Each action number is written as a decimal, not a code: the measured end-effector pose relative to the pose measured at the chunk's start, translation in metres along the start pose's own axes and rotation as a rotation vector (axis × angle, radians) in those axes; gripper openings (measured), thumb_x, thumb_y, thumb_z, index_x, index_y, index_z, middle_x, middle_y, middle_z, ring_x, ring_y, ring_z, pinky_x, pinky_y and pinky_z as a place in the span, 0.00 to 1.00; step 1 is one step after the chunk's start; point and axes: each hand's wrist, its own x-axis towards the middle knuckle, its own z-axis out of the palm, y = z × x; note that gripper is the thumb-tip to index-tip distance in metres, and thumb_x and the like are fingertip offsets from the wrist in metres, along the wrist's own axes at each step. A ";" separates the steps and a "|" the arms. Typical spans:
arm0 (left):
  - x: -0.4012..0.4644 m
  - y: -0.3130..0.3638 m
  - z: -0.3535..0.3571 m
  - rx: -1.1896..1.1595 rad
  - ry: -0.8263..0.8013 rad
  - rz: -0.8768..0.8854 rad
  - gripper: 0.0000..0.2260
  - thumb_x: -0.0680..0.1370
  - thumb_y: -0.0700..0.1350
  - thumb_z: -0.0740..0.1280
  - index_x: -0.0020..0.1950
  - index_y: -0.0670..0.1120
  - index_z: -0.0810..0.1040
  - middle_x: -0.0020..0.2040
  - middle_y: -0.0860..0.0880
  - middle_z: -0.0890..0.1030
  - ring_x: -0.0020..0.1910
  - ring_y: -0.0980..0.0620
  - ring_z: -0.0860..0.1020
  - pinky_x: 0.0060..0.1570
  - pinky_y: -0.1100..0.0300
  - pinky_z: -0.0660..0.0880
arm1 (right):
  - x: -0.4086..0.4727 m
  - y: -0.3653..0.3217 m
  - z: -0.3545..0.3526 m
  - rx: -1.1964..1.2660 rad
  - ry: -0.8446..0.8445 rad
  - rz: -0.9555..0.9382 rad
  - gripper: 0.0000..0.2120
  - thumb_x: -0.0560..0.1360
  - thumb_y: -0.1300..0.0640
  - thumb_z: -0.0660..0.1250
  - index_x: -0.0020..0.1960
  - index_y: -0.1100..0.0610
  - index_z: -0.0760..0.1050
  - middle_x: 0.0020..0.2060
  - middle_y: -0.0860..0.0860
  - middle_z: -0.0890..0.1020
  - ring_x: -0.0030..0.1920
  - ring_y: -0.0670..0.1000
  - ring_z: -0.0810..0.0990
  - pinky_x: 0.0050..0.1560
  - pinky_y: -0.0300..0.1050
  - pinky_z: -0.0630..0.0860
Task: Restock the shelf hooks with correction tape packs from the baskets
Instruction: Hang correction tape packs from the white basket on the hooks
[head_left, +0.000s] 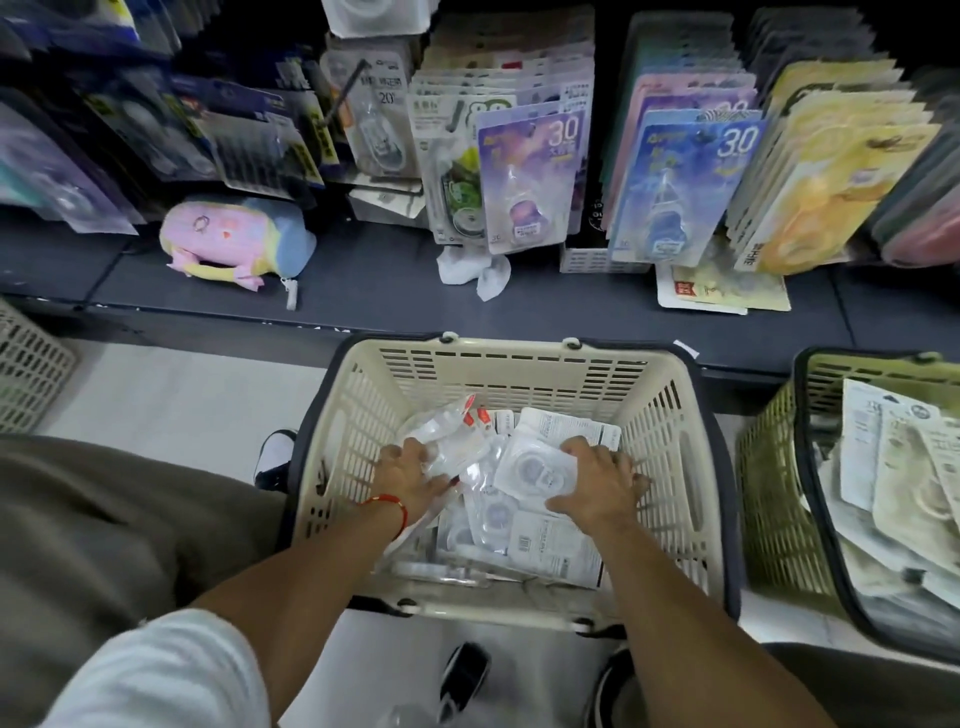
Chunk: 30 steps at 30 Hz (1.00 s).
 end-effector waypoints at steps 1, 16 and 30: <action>0.001 0.001 0.001 -0.047 0.030 -0.022 0.20 0.78 0.50 0.74 0.66 0.47 0.71 0.67 0.42 0.68 0.55 0.45 0.76 0.62 0.51 0.75 | -0.003 0.000 -0.001 0.001 -0.008 -0.019 0.36 0.68 0.49 0.81 0.70 0.39 0.67 0.68 0.47 0.72 0.72 0.57 0.64 0.70 0.62 0.62; 0.006 0.000 -0.007 -0.088 -0.035 -0.040 0.33 0.71 0.50 0.82 0.69 0.44 0.70 0.60 0.47 0.79 0.59 0.45 0.79 0.57 0.55 0.77 | -0.017 -0.011 -0.059 0.331 -0.326 -0.229 0.32 0.71 0.64 0.81 0.71 0.48 0.78 0.66 0.46 0.78 0.66 0.48 0.74 0.66 0.41 0.69; -0.027 -0.010 -0.046 -0.612 -0.333 0.098 0.13 0.76 0.46 0.79 0.58 0.51 0.82 0.48 0.50 0.87 0.43 0.54 0.86 0.36 0.62 0.80 | -0.011 -0.076 -0.036 0.381 -0.016 -0.399 0.26 0.70 0.59 0.82 0.65 0.47 0.80 0.59 0.50 0.73 0.57 0.50 0.75 0.66 0.46 0.73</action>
